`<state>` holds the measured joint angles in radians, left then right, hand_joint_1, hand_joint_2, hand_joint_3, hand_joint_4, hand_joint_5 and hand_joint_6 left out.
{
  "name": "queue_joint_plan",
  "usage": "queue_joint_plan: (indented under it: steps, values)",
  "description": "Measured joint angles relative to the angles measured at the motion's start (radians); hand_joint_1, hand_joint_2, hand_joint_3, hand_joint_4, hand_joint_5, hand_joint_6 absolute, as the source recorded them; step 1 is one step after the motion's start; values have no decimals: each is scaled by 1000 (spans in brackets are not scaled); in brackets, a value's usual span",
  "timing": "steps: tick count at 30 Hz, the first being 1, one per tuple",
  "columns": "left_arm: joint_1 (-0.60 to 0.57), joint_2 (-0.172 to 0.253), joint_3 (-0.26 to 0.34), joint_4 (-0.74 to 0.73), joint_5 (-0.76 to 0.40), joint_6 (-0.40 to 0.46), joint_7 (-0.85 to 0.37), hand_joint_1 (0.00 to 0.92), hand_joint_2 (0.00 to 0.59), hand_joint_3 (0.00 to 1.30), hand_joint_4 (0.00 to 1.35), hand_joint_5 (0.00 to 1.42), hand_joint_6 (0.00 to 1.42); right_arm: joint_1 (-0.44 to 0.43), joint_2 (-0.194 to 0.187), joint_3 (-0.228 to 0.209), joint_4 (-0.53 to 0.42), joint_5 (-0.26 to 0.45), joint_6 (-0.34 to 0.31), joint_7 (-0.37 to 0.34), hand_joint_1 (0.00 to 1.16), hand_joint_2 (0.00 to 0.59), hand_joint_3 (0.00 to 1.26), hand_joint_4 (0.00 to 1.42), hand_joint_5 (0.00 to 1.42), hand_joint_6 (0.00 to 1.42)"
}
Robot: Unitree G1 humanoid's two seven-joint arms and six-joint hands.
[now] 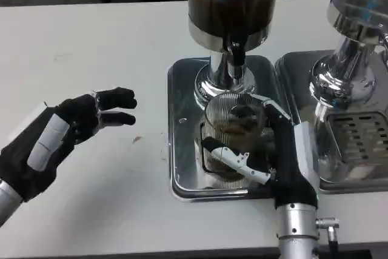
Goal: Grasp the cup under the faucet to collect the drink, then remove the cup.
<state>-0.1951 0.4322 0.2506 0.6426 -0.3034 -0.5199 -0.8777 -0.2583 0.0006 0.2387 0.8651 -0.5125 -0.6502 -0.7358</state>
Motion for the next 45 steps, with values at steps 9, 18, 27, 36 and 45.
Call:
queue_joint_plan:
  steps: [9, 18, 27, 36, 45]
  values:
    - [0, 0, -13, 6, 1, 0, 0, 0, 62, 353, 294, 366, 244, 46, -16, -1, -48, -27, 0, -71, 996, 65, 613, 827, 1072, 1424]
    - [-3, 0, -35, 7, 2, -3, 0, 0, 62, 352, 294, 365, 244, 119, -29, -11, -180, -43, 0, -86, 1013, 57, 653, 859, 1095, 1424]
    - [-2, 1, -54, -12, 45, -88, 5, 0, 61, 257, 156, 213, 171, 222, -52, -22, -368, -54, 1, -73, 1029, 42, 723, 923, 1129, 1424]
    - [-1, 29, -76, -47, 106, -217, 38, 0, 39, 186, 39, 83, 110, 313, -70, -61, -528, -22, 10, 36, 1031, 42, 771, 952, 1159, 1424]
    - [26, 99, -101, -128, 170, -394, 74, 0, 16, 100, 0, 0, 65, 390, -81, -90, -681, 37, 44, 179, 1031, 42, 787, 965, 1168, 1424]
